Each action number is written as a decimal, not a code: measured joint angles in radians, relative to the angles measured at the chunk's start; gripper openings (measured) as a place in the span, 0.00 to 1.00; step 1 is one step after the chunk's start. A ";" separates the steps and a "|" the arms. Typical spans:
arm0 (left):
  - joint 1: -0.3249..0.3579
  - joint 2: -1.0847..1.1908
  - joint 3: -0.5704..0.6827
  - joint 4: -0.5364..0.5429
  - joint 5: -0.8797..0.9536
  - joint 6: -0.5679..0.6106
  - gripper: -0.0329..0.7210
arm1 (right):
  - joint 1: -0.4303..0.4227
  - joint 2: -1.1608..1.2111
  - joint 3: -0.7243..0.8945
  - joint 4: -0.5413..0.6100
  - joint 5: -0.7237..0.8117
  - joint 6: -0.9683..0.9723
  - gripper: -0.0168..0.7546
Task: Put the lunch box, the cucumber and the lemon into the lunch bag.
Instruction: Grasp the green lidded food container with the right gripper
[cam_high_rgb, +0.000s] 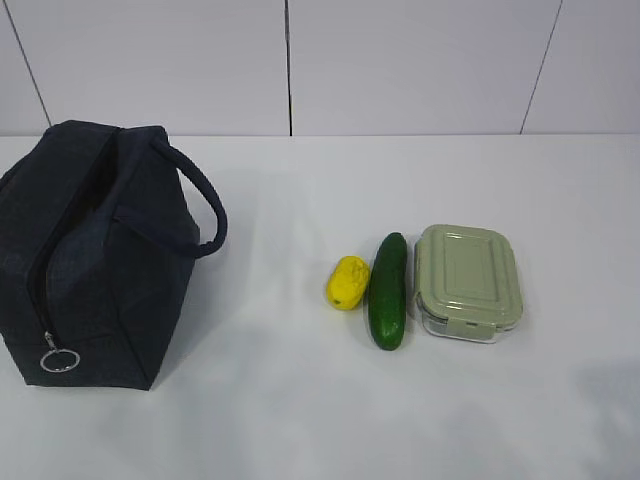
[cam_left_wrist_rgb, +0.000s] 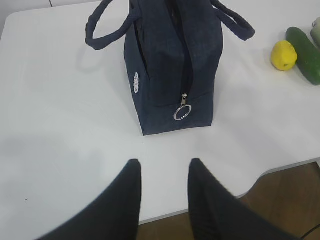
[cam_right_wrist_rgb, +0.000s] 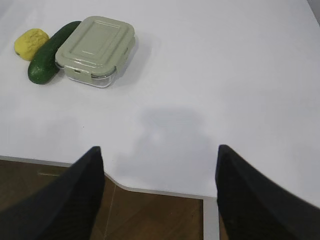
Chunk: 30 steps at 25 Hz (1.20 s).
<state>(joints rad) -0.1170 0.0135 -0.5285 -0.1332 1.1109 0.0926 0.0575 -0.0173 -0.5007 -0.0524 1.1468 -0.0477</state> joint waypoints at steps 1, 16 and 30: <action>0.000 0.000 0.000 0.000 0.000 0.000 0.34 | 0.000 0.000 0.000 0.000 0.000 0.000 0.71; 0.000 0.000 0.000 0.000 0.000 0.000 0.34 | 0.000 0.000 -0.003 0.000 -0.005 0.000 0.71; 0.000 0.000 0.000 0.000 0.000 0.000 0.34 | 0.000 0.409 -0.125 0.272 -0.137 0.000 0.71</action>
<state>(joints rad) -0.1170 0.0135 -0.5285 -0.1332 1.1109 0.0926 0.0575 0.3916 -0.6260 0.2194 1.0098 -0.0477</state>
